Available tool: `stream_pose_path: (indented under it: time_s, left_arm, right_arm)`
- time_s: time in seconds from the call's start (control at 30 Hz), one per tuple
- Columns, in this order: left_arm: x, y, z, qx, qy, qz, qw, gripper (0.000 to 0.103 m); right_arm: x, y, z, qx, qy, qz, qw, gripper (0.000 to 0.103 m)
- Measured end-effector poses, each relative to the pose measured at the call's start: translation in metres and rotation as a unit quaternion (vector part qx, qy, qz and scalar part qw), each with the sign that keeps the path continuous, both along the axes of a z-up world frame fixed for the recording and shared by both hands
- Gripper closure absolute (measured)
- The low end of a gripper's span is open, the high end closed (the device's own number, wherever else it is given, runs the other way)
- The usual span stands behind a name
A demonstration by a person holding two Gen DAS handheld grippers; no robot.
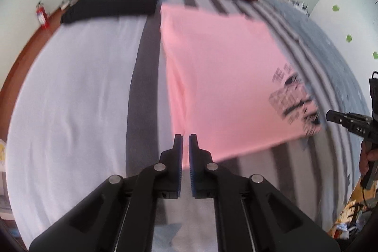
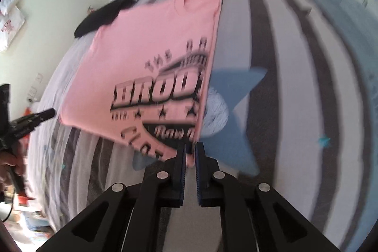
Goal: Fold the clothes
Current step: 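Lift and flip the folded shirt over with both grippers, then lay the flipped shirt down and open both grippers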
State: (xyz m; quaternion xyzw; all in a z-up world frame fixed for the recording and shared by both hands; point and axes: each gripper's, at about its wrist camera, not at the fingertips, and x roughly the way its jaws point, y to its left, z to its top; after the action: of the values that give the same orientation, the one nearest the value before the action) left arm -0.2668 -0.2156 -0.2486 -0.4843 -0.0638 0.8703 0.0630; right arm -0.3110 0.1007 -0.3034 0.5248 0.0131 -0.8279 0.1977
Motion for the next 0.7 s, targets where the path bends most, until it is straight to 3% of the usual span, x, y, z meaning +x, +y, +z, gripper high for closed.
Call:
stream_pose_path:
  time_s: [0.07,0.2,0.3,0.53,0.7]
  left_arm:
    - [-0.010,0.008,0.006,0.012,0.016,-0.001,0.9998,0.099]
    - [-0.040,0.037,-0.001,0.035,0.035,-0.011,0.9987,0.099]
    - [-0.047,0.053,-0.020,0.045,0.022,-0.017,0.9986,0.099]
    - [0.000,0.066,-0.065,0.043,-0.016,-0.001,0.9990,0.099]
    - [-0.001,0.063,-0.049,0.043,-0.033,-0.002,0.9985,0.099]
  right_arm:
    - [-0.007,-0.009,0.012,-0.015,0.023,0.003,1.000,0.095]
    - [-0.029,-0.040,0.007,-0.053,0.036,0.005,0.998,0.095]
    - [-0.040,-0.064,-0.007,-0.078,0.035,0.009,0.996,0.095]
    - [-0.006,-0.076,-0.053,-0.085,0.002,0.020,0.996,0.095]
    - [-0.002,-0.062,-0.048,-0.092,-0.017,0.021,0.995,0.099]
